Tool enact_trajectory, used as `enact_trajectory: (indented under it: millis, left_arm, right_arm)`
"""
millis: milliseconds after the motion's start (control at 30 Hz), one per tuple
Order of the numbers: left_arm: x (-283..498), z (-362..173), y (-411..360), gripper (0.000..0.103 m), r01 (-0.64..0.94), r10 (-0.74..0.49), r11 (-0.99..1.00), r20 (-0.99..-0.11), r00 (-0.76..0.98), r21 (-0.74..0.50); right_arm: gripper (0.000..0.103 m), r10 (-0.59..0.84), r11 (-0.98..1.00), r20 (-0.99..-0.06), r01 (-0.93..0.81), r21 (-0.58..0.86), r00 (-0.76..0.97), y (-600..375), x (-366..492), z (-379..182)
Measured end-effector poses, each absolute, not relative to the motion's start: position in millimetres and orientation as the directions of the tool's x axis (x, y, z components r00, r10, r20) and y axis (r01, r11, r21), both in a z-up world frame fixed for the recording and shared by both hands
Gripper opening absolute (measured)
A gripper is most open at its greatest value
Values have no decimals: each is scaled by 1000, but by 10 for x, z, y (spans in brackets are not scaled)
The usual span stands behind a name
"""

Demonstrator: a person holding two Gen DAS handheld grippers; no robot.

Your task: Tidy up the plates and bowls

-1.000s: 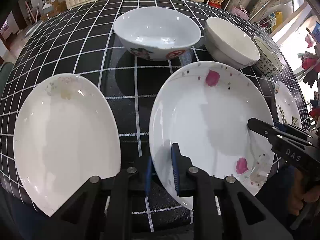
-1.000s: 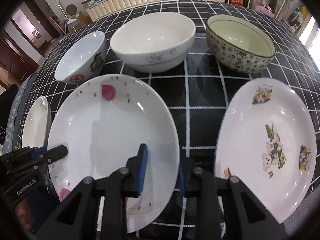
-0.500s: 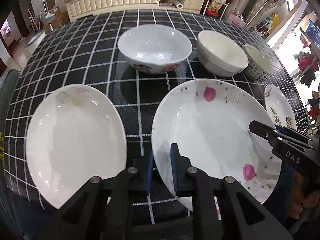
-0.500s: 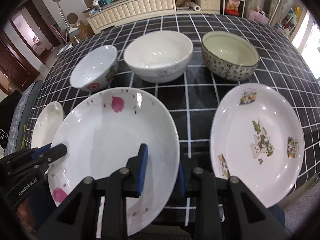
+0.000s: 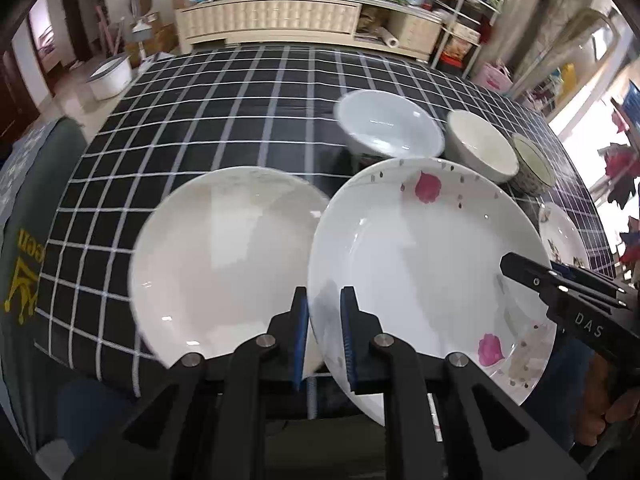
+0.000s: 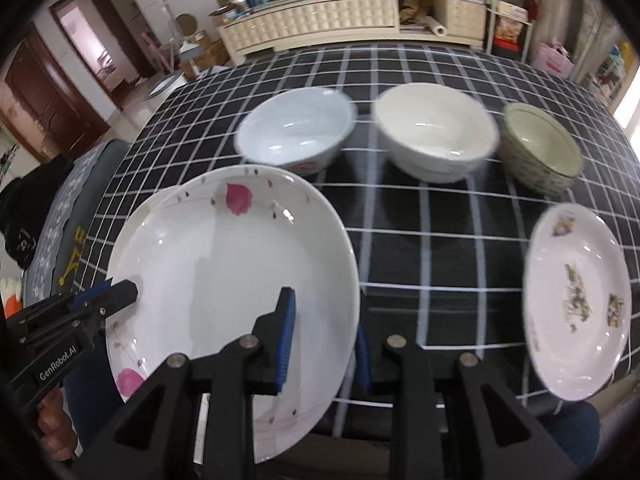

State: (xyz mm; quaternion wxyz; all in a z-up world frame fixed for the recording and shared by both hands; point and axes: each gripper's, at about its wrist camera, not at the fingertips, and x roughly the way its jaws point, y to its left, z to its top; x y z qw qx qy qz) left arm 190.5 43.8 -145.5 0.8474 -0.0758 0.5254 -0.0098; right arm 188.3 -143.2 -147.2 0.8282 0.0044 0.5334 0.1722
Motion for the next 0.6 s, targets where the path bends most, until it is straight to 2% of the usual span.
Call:
enact_trajectory:
  millis: [300,600]
  left_arm:
    - [1726,-1519,1070,14,-176,-36,976,-898,438,-125]
    - [1737,-1674,1379,14,-224,-32,965,-909,415,-136]
  right_arm:
    - [32,314,913,-894,-359,193,319,-828,1928,-1583]
    - [32,302,903,-900,-398,164,314,-511,2042,-1633]
